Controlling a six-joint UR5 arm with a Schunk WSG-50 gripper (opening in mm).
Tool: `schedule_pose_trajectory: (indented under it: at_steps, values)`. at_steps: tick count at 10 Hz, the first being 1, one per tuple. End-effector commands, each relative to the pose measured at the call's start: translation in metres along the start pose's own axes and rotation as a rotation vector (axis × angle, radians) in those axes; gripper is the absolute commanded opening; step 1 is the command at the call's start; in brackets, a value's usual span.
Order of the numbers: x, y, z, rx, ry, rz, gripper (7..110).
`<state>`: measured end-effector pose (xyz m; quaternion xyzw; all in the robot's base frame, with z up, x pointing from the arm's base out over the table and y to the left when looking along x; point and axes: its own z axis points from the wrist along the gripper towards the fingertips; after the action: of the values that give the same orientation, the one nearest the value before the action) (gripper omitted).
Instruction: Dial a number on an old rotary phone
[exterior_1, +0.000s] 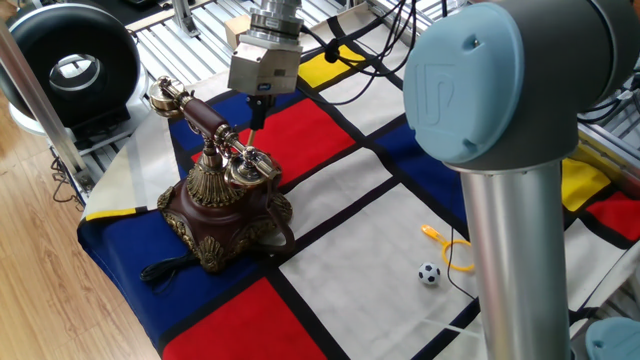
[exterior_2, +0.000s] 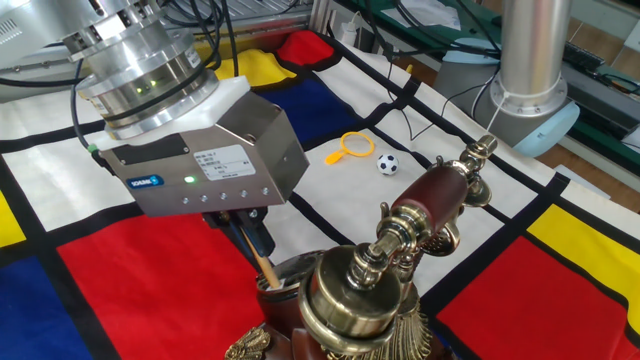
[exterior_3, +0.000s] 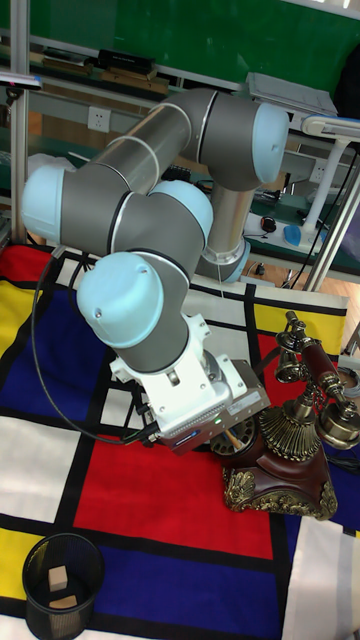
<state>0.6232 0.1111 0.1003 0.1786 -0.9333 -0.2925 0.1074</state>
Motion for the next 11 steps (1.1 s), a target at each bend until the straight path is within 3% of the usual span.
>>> schedule_pose_trajectory:
  at_steps: [1,11]
  values:
    - [-0.002,0.0005,-0.0016,-0.002,-0.011,0.003,7]
    - [-0.0016,-0.0085,-0.0012,0.025,-0.013,0.041,7]
